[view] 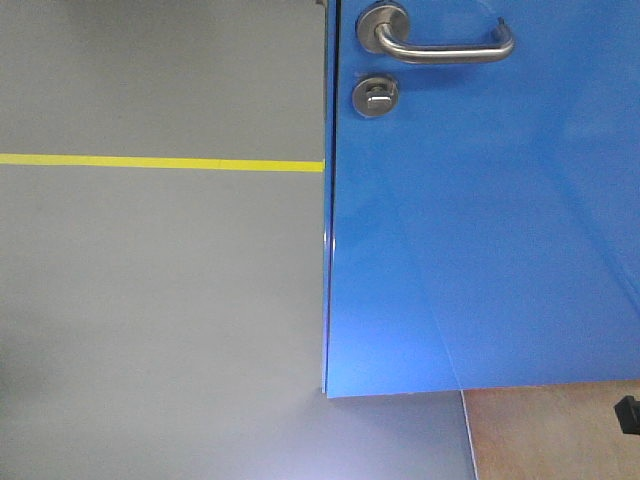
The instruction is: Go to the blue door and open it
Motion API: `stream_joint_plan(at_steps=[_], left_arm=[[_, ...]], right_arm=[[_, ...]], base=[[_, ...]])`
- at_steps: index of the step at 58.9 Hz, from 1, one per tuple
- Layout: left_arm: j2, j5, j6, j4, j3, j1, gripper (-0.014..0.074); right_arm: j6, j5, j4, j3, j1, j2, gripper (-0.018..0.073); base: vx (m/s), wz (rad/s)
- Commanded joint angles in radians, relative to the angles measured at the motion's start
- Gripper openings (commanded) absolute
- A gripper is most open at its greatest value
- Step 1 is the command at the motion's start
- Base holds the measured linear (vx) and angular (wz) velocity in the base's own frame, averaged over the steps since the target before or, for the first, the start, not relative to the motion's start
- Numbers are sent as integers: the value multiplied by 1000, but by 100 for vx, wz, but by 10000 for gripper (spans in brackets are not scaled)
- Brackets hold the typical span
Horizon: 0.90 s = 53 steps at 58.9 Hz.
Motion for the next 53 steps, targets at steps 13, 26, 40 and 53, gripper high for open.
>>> stream_joint_plan(at_steps=[13,26,40,53], left_arm=[[-7,-86,-3,-7,1,3,70],[-7,-86,-3,-7,1,3,70],[-7,-86,-3,-7,1,3,70],[-7,-86,-3,-7,1,3,70]], right_arm=[[0,15,-4,22,-6,-11,2],[0,15,-4,22,-6,-11,2],[0,15,-4,22,-6,-11,2],[0,15,-4,22,-6,-11,2]], base=[[0,0],[0,0],[0,0],[0,0]])
